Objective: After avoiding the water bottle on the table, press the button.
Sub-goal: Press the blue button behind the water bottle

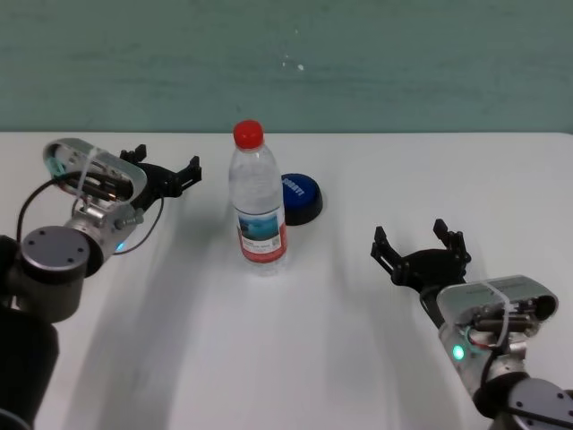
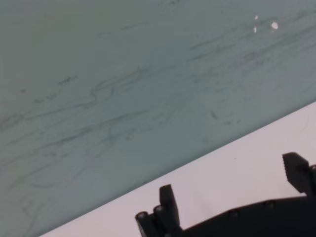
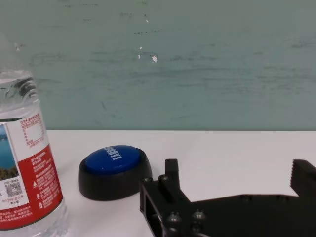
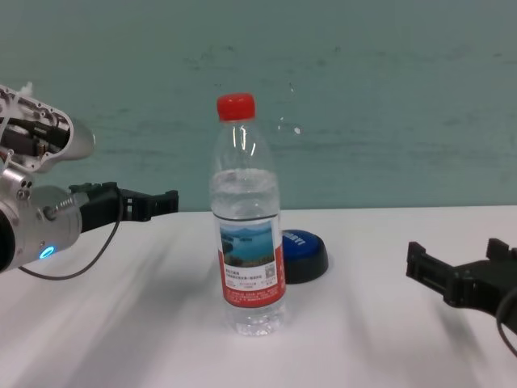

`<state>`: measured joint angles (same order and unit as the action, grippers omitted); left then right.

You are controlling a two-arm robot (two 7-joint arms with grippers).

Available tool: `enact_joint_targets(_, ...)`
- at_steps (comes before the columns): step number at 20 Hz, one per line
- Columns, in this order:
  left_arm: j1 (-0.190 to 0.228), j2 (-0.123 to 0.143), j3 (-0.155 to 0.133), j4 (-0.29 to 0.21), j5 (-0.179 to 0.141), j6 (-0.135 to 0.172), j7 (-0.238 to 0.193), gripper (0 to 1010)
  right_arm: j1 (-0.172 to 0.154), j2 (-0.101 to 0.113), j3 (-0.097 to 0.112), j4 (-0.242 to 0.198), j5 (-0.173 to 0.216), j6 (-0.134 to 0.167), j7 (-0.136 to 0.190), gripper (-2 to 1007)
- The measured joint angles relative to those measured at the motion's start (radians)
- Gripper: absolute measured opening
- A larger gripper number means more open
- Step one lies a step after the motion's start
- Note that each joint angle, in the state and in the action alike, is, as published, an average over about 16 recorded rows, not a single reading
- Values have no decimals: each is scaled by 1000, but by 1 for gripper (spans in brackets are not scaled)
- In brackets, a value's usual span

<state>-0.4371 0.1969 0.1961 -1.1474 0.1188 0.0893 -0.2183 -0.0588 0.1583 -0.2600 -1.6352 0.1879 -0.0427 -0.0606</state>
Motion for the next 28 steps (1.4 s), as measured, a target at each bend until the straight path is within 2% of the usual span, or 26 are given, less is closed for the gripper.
enact_joint_targets(8,-26,-6,18,40,-10,-16,-10,1005,0,0,0,0,0,0,0,1003)
enact_joint_targets(22,-96,-25,53,150,-21,-60,-28,1004,0,0,0,0,0,0,0,1003)
enact_joint_targets(28,-118,-28,68,182,-28,-76,-41,1004,0,0,0,0,0,0,0,1003)
